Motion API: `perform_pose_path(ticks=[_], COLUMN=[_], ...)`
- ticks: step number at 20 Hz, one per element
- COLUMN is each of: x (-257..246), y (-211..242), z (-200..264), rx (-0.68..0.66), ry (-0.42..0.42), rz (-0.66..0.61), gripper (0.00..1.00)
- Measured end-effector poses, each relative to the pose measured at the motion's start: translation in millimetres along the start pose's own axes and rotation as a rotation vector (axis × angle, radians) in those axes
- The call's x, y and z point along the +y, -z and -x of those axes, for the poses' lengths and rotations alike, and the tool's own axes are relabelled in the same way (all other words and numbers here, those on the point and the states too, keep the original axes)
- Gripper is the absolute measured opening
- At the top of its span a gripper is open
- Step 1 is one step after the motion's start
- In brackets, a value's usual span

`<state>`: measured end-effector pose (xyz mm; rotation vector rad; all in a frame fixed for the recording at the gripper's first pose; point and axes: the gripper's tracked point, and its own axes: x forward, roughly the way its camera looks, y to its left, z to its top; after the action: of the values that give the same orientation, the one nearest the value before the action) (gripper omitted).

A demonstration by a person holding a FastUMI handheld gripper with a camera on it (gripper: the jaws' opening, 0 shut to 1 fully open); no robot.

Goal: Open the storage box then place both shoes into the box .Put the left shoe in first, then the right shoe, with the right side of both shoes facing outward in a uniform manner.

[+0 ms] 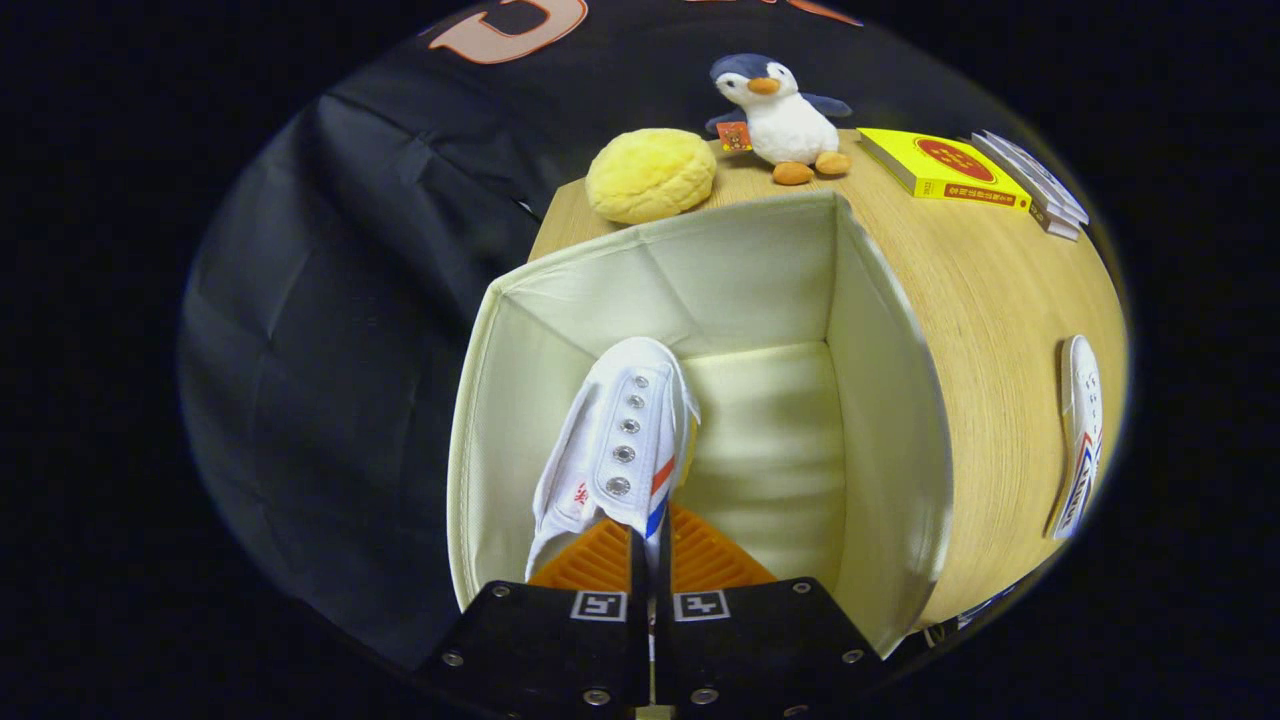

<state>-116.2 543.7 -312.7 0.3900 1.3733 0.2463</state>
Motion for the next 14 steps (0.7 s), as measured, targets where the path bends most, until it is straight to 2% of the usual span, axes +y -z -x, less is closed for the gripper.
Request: perform_pose_path(ticks=[3,5,7,10,14], x=[2,9,15,25,15], y=[18,28,25,16,-5], z=[-7,-8,-2,24,70], rx=[0.103,0.136,0.132,0.107,0.026], ry=[0.001,-0.043,-0.100,-0.194,-0.276], rz=[-0.004,0.020,0.041,0.026,0.053], gripper=[0.06,0.13,0.25,0.49,0.67])
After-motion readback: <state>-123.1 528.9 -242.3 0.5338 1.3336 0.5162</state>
